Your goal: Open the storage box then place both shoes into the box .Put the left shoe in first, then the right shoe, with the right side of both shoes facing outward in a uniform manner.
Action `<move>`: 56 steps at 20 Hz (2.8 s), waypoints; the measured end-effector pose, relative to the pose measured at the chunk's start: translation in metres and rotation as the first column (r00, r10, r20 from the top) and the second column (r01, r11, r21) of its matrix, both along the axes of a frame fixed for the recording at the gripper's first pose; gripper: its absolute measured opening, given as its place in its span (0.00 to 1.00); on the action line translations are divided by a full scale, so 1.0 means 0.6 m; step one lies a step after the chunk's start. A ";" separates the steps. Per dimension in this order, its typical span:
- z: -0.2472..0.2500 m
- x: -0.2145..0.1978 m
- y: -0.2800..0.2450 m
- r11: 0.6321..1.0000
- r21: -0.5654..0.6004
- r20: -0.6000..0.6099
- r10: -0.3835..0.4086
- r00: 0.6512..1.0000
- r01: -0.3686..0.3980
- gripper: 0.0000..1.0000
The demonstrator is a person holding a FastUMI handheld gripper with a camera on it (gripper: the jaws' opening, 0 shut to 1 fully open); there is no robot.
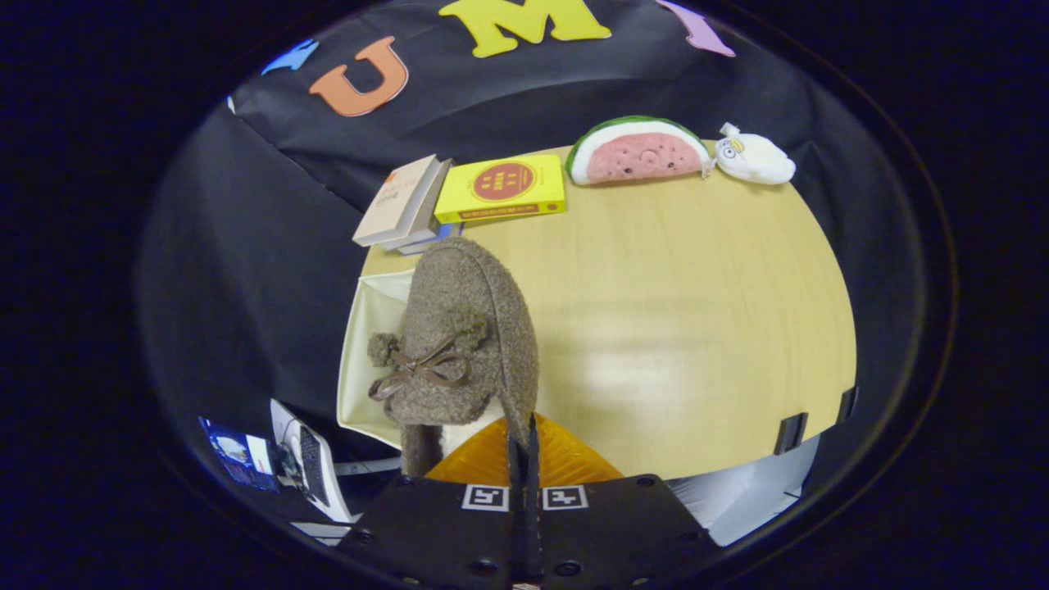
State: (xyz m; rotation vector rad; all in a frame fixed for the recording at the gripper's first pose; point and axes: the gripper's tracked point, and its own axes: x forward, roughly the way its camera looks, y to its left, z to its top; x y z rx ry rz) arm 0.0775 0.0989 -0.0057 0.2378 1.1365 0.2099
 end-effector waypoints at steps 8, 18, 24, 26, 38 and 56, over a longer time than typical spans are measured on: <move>-0.030 0.031 0.184 0.999 -0.036 -0.019 -0.016 1.000 0.015 0.00; -0.143 0.078 0.245 0.970 -0.202 0.051 -0.132 0.990 0.139 0.00; -0.171 0.073 0.240 0.943 -0.282 0.098 -0.155 0.983 0.177 0.01; -0.172 0.073 0.237 0.939 -0.286 0.113 -0.162 0.980 0.188 0.01; -0.104 0.069 0.227 0.974 -0.145 0.256 -0.131 0.958 0.172 0.23; 0.083 0.008 -0.025 0.935 -0.057 0.843 -0.143 0.519 0.350 0.88</move>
